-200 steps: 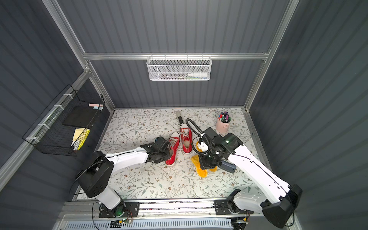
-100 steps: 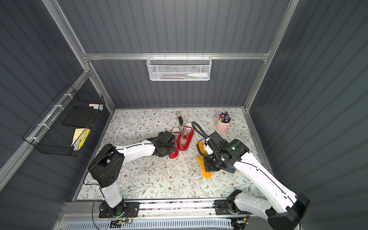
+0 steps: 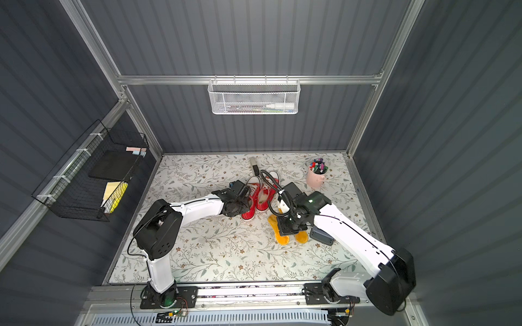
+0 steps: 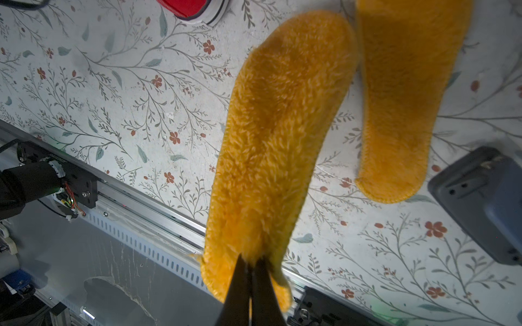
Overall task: Remove the insole from the shoe
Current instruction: Place the insole at the center of the board, then move the shoe to the center of the board.
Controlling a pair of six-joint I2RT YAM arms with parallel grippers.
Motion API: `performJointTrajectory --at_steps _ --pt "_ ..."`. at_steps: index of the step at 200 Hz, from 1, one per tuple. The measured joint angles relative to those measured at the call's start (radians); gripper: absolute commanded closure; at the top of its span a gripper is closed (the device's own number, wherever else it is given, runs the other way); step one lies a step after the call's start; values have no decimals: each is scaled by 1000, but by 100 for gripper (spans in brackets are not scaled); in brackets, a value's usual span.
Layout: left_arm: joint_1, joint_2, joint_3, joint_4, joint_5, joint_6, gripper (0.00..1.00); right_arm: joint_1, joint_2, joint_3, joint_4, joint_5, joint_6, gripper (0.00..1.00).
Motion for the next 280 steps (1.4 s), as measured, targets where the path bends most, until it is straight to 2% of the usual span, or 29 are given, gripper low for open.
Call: performJointTrajectory --at_steps 34,62,90,120,141,180,204,218,247,280 --pt "3 8 -3 59 0 18 71 0 137 -49 64 1 -17 96" --pt "7 8 -4 99 -5 34 60 -1 195 -108 72 43 7 86" --pt "7 1 -18 104 -12 46 52 -6 226 -116 79 77 34 73" --pt "7 -47 -54 98 -12 49 45 -13 253 -115 98 90 72 50" --pt "7 -104 -74 89 -16 48 43 -19 246 -115 108 89 87 41" --pt "14 -214 -87 49 -19 50 36 -39 130 -98 92 110 127 39" --pt "24 -226 -87 43 7 56 30 -45 109 -31 164 125 183 39" --pt "31 -214 -87 41 39 64 27 -50 183 66 185 131 227 38" --pt "40 -143 -86 46 101 67 28 -66 439 339 208 129 266 36" --pt "55 -57 -72 51 129 63 34 -86 594 420 248 130 275 38"
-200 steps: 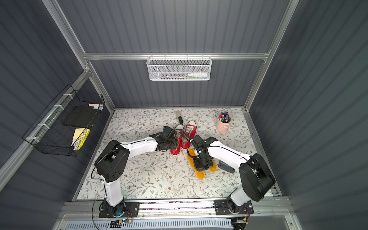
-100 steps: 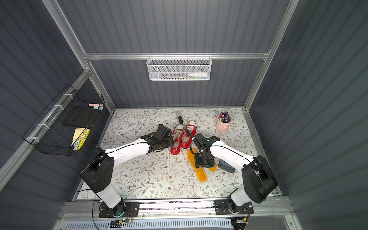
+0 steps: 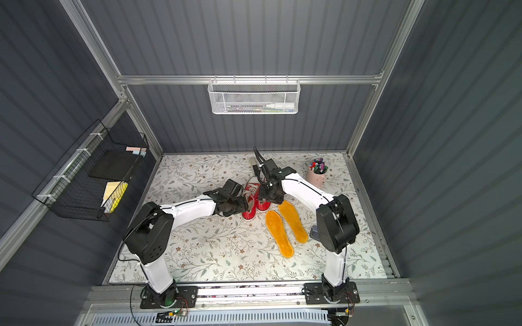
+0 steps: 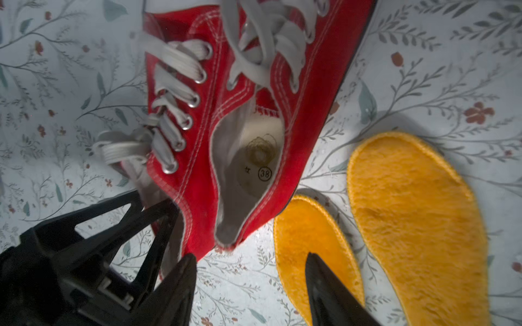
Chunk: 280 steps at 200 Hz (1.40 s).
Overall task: Remove the insole from the shoe
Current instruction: Move the shoe to the center of the board.
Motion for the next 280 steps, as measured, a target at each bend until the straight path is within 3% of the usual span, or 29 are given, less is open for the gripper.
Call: performJointTrajectory --at_steps 36,78,94,121,173,231,266,280 --pt "15 79 80 11 18 11 49 -27 122 94 -26 13 -14 51" --pt "29 111 93 26 17 23 79 -31 199 151 -41 11 -50 89" --pt "33 110 94 22 2 21 88 -31 215 165 -51 -2 -72 100" --pt "43 97 91 3 -49 29 95 -21 215 174 -58 -15 -84 100" --pt "86 27 37 -74 -172 37 97 87 202 173 -77 -45 -118 100" --pt "102 30 38 -89 -189 117 98 146 197 187 -104 -52 -197 100" --pt "106 40 40 -78 -183 130 87 127 256 283 -169 -40 -252 100" --pt "107 40 40 -75 -180 137 76 121 269 291 -178 -34 -265 90"
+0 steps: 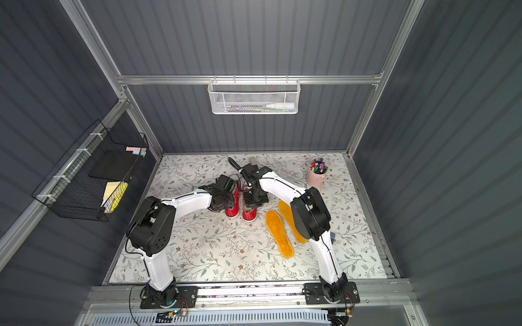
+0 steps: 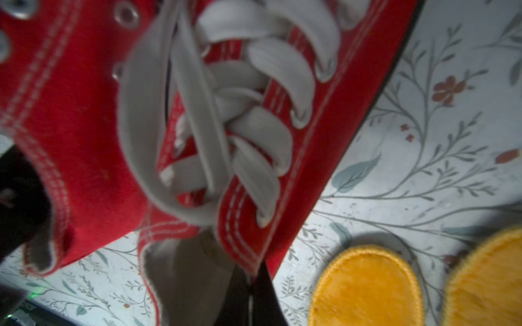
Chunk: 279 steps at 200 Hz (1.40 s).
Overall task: Remove the insole from the shoe
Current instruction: Move the shoe to the center of the board, then reset both arms
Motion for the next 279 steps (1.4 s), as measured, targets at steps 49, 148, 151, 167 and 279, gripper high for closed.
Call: performJointTrajectory --at_steps 49,148,151,167,279 --pt "-2 -53 0 1 15 -16 38 -27 -7 18 8 -3 -35 53" --pt "134 -618 -313 30 -273 84 0 -265 -1041 -815 301 378 -76 16" --pt "148 -622 -333 46 -283 100 1 -286 -1059 -856 337 398 -89 15" --pt "206 -612 -427 140 -329 190 0 -384 -1075 -1032 508 463 -130 11" --pt "359 -332 -781 1033 -129 550 0 -655 -681 -1374 1564 309 -338 1"
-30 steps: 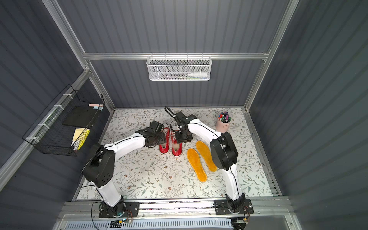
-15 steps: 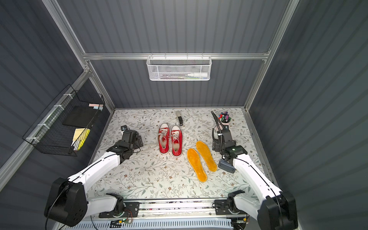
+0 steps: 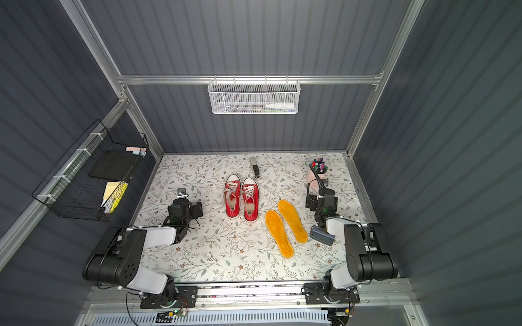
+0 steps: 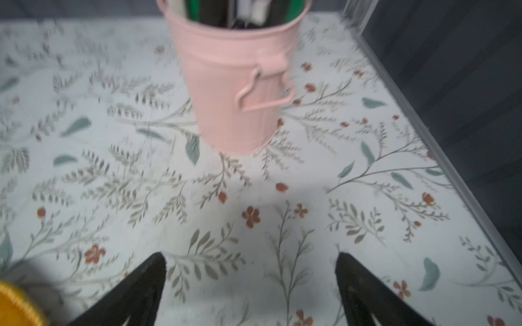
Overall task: Remove the insole from the shoe
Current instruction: Reset both arms
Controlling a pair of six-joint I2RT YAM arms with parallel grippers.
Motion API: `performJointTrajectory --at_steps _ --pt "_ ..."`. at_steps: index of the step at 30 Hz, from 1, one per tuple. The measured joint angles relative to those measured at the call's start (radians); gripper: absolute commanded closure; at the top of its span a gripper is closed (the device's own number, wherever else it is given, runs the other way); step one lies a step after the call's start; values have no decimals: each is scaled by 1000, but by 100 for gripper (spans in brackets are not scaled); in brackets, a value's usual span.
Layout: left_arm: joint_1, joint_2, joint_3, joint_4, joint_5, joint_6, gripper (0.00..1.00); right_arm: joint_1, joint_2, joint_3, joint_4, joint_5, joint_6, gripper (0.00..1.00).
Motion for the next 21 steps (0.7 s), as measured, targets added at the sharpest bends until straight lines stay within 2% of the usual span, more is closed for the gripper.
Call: performJointTrajectory --at_steps 3,5,11,21 --pt "31 87 -10 134 100 29 1 -23 79 -82 190 -23 1 1" --pt "55 115 -35 214 150 31 0 -21 97 -105 227 -39 0 1" --pt "79 126 -71 321 189 32 0 -20 -3 -35 161 -66 5 1" --pt "79 126 -71 361 199 32 1 -18 8 -18 108 -80 4 1"
